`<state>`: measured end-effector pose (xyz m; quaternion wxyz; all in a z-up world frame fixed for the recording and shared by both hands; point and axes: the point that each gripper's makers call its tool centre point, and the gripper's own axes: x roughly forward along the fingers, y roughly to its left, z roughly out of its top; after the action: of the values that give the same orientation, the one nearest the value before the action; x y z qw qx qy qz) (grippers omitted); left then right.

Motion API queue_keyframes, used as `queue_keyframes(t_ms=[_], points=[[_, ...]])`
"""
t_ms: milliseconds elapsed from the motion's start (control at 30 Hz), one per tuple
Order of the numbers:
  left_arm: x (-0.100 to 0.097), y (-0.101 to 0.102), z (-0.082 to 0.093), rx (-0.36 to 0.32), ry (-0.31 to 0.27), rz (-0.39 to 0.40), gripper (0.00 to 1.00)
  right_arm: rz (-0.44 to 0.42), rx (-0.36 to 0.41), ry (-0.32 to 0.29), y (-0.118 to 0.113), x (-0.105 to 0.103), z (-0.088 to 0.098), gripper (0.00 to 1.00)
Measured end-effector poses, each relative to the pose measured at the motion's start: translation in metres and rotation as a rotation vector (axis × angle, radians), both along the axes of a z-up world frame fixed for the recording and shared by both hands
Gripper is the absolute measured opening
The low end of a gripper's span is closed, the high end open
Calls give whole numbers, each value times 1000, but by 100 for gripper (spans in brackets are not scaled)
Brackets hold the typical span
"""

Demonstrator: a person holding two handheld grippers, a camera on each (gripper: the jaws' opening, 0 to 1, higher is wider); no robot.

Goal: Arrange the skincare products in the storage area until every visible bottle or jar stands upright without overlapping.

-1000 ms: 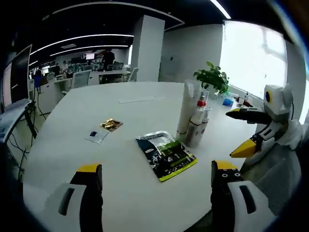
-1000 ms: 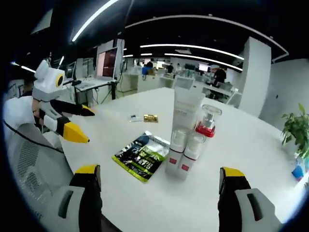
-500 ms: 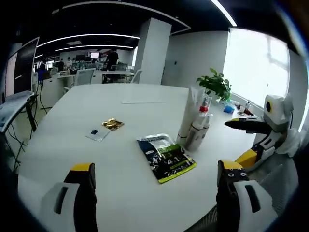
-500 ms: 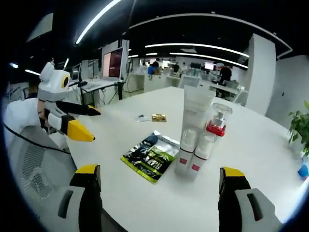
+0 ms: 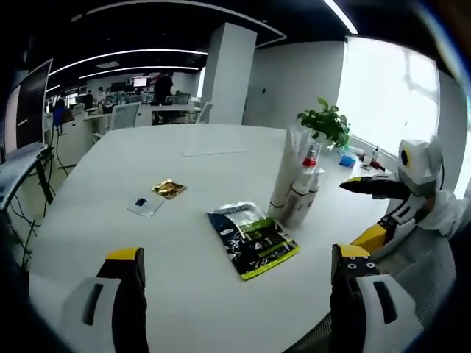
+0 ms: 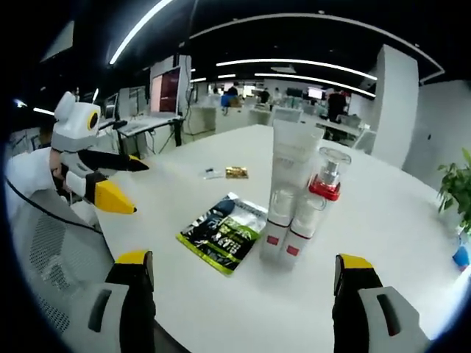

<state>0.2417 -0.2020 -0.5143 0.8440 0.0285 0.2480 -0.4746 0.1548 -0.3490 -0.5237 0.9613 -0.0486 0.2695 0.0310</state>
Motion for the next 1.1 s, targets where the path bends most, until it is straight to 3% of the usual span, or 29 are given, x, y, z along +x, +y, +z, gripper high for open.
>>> queue_keyframes(t_ms=[167, 300, 467, 633, 833, 1100], points=[[-3, -1, 0, 19, -17, -10, 99, -34, -26, 13, -10, -1, -1, 100], [-2, 5, -6, 81, -21, -24, 99, -49, -66, 34, -17, -5, -4, 100], [9, 17, 1, 131, -51, -50, 99, -54, -113, 65, -18, -11, -1, 100], [19, 25, 8, 146, -72, -66, 97, -78, -131, 49, -18, -10, 15, 100], [32, 31, 13, 122, -81, -85, 97, -114, -122, -24, -9, -2, 41, 100], [48, 37, 9, 125, -79, -113, 96, -47, -93, -74, 26, 12, 63, 90]])
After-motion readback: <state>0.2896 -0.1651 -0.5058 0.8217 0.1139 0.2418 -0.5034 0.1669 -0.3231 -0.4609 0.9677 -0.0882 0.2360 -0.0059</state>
